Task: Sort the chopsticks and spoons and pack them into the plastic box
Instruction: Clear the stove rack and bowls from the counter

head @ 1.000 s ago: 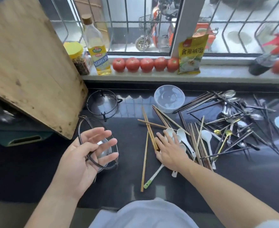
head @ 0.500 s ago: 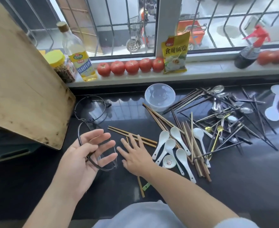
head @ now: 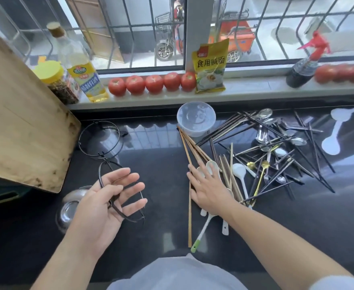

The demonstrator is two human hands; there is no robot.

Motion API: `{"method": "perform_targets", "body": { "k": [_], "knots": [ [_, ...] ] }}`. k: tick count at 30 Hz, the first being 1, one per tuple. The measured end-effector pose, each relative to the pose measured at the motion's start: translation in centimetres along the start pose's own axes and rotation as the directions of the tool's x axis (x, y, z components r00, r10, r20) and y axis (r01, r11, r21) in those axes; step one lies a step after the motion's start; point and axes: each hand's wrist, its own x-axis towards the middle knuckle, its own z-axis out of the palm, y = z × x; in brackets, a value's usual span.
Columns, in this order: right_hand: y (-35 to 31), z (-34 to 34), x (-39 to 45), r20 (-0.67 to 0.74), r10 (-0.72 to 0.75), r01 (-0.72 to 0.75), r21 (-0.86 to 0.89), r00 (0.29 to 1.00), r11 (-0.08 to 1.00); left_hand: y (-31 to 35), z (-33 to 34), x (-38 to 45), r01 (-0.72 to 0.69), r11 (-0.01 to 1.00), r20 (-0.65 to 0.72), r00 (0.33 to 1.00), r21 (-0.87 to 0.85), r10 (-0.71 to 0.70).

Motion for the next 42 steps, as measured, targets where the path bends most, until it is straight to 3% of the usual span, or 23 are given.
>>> {"method": "perform_targets", "body": {
  "k": [7,10,12,13,14,15,16,18,20,24,26,28,30,32,33,35,36,37,39,42],
  "knots": [
    [6.8,0.2,-2.6,0.044,0.013,-0.014,0.01,0.999,1.0,-2.3,5.2,-0.7,-0.011,1.0,-0.008,1.0,-0.023,0.011],
    [8.2,-1.6,-1.5,-0.144,0.005,0.019,0.161,0.99,0.987,-3.3,7.2,-1.1,-0.029,0.998,-0.042,0.999,-0.059,0.027],
    [9.4,-4.1,1.5,-0.268,0.256,-0.141,0.384,0.929,0.913,-3.5,7.6,-1.5,-0.029,0.998,-0.05,0.998,-0.058,0.026],
    [10.6,-5.6,3.6,-0.193,0.456,-0.287,0.555,0.869,0.781,-3.6,7.7,-1.5,-0.031,0.998,-0.068,0.997,-0.058,0.027],
    [11.9,-7.4,6.1,-0.012,0.621,-0.43,0.712,0.783,0.556,-3.7,7.7,-1.6,-0.037,0.997,-0.092,0.995,-0.062,0.031],
    [13.1,-8.6,8.6,0.203,0.695,-0.532,0.793,0.689,0.296,-3.8,7.8,-1.8,-0.043,0.997,-0.112,0.993,-0.066,0.036],
    [14.1,-9.1,10.6,0.363,0.682,-0.584,0.803,0.635,0.117,-3.8,7.7,-2.0,-0.047,0.997,-0.126,0.991,-0.065,0.038],
    [14.9,-9.5,13.3,0.52,0.574,-0.582,0.808,0.633,-0.092,-3.9,7.5,-2.4,-0.056,0.996,-0.16,0.986,-0.063,0.045],
    [14.7,-9.8,14.4,0.535,0.564,-0.54,0.823,0.629,-0.178,-3.9,7.0,-3.1,-0.067,0.995,-0.186,0.981,-0.068,0.054],
    [12.3,-11.8,14.8,0.295,0.604,-0.39,0.92,0.74,0.029,-4.0,5.4,-4.4,-0.062,0.995,-0.22,0.975,-0.083,0.043],
    [8.6,-11.4,14.3,0.275,0.531,-0.364,0.929,0.801,0.068,-4.1,4.7,-4.5,-0.05,0.995,-0.23,0.973,-0.091,0.028],
    [3.6,-9.3,13.3,0.321,0.382,-0.413,0.891,0.866,0.188,-4.2,4.3,-4.4,-0.038,0.994,-0.238,0.971,-0.101,0.013],
    [-0.9,-7.3,12.1,0.398,0.291,-0.476,0.832,0.87,0.285,-4.1,4.2,-4.2,-0.028,0.995,-0.236,0.972,-0.098,0.003],
    [-2.4,-6.5,10.9,0.341,0.306,-0.442,0.813,0.889,0.378,-3.9,4.0,-4.1,-0.026,0.996,-0.227,0.974,-0.087,0.005],
    [-2.0,-6.4,10.5,0.185,0.326,-0.344,0.766,0.927,0.544,-3.7,3.9,-4.1,-0.027,0.996,-0.221,0.975,-0.084,0.008],
    [0.4,-4.6,10.1,-0.158,0.203,-0.113,0.445,0.966,0.888,-3.5,3.6,-4.1,-0.031,0.996,-0.213,0.977,-0.083,0.012],
    [2.0,-4.0,9.8,-0.131,0.113,-0.072,0.283,0.985,0.956,-3.5,3.6,-4.1,-0.03,0.996,-0.213,0.977,-0.083,0.012],
    [3.8,-3.2,9.4,-0.015,0.054,-0.051,0.156,0.998,0.986,-3.6,3.6,-3.9,-0.025,0.996,-0.212,0.977,-0.082,0.007],
    [7.0,-1.7,8.3,0.159,0.041,-0.048,0.042,0.986,0.998,-3.9,4.0,-3.5,-0.01,0.997,-0.202,0.979,-0.075,-0.006],
    [10.4,-1.3,5.9,0.114,0.146,-0.144,-0.03,0.983,0.989,-4.3,4.7,-3.2,0.003,0.996,-0.181,0.983,-0.086,-0.019]
  ]
}}
